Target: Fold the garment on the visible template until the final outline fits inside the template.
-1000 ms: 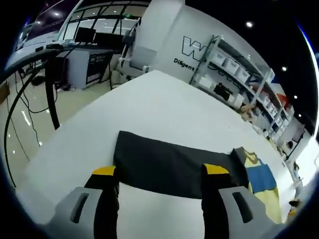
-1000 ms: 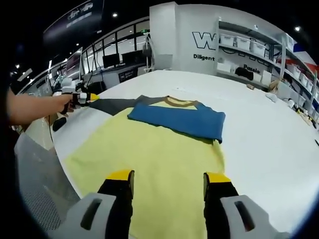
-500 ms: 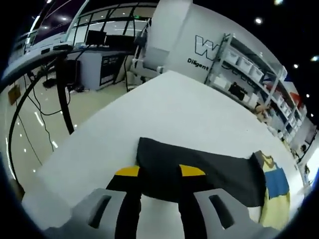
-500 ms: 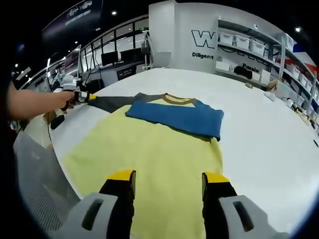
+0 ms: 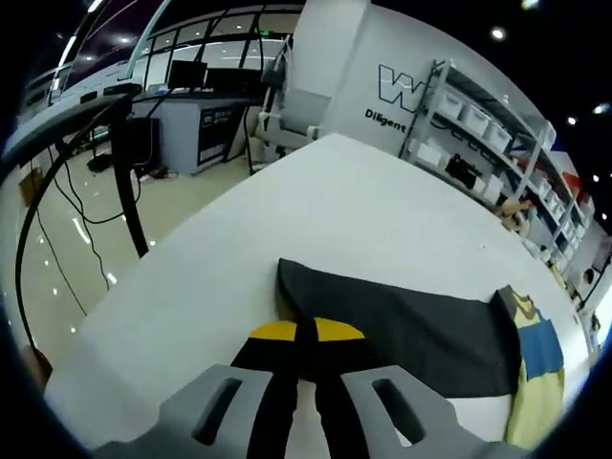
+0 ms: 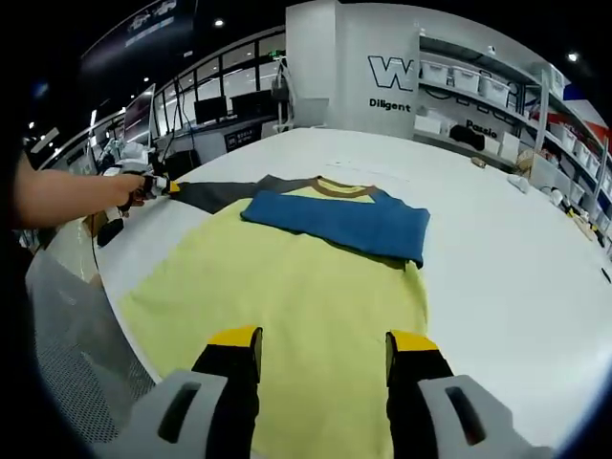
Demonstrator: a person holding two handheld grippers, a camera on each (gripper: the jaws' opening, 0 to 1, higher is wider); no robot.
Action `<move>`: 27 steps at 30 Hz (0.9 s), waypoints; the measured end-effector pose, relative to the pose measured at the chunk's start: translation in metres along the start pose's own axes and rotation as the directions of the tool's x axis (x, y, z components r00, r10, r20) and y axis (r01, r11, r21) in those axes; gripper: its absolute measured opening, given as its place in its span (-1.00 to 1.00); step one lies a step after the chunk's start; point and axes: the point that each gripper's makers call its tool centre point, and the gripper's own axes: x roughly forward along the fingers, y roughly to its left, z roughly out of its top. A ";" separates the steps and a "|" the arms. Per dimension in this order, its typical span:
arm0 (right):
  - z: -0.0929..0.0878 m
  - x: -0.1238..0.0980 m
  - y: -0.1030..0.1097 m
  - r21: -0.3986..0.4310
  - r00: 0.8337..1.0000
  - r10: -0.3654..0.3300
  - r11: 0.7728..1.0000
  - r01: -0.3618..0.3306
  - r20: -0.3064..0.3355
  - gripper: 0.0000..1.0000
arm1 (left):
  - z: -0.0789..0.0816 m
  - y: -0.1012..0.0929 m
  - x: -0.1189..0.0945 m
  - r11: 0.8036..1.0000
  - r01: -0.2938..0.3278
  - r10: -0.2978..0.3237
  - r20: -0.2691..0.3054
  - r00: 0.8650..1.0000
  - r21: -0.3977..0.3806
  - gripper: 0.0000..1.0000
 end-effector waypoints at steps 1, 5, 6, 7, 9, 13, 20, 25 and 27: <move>0.000 0.000 0.000 0.001 1.000 0.000 1.000 0.000 0.000 0.01 | 0.001 0.001 -0.002 1.000 -0.004 0.004 0.007 1.000 -0.003 -1.00; 0.000 0.000 -0.001 0.004 1.000 0.000 1.000 0.000 0.002 0.00 | 0.007 0.007 -0.006 1.000 -0.026 0.026 0.030 0.999 0.002 -1.00; 0.000 0.000 -0.001 0.004 1.000 0.000 1.000 0.000 0.002 0.00 | 0.008 0.009 -0.007 0.999 -0.033 0.033 0.033 0.999 -0.002 -1.00; 0.000 0.000 -0.001 0.003 1.000 0.000 1.000 0.000 0.002 0.00 | 0.009 0.010 -0.008 0.999 -0.040 0.040 0.036 0.999 -0.002 -1.00; 0.001 0.000 0.000 0.003 1.000 0.002 1.000 -0.002 0.005 0.00 | 0.012 0.015 -0.014 0.998 -0.060 0.061 0.061 0.996 -0.024 -1.00; 0.002 -0.001 0.001 0.001 1.000 0.006 1.000 -0.006 0.008 0.00 | 0.012 0.022 -0.020 0.996 -0.083 0.085 0.081 0.993 -0.029 -1.00; 0.002 -0.002 0.002 0.000 1.000 0.012 1.000 -0.012 0.013 -0.01 | 0.021 0.038 -0.028 0.994 -0.109 0.112 0.111 0.987 -0.031 -1.00; 0.002 -0.001 0.003 -0.004 1.000 0.016 1.000 -0.016 0.010 -0.01 | 0.023 0.048 -0.033 0.990 -0.137 0.140 0.124 0.982 -0.036 -1.00; 0.002 -0.001 0.003 -0.004 1.000 0.018 1.000 -0.018 0.011 -0.01 | 0.019 0.048 -0.032 0.990 -0.139 0.142 0.119 0.983 -0.034 -1.00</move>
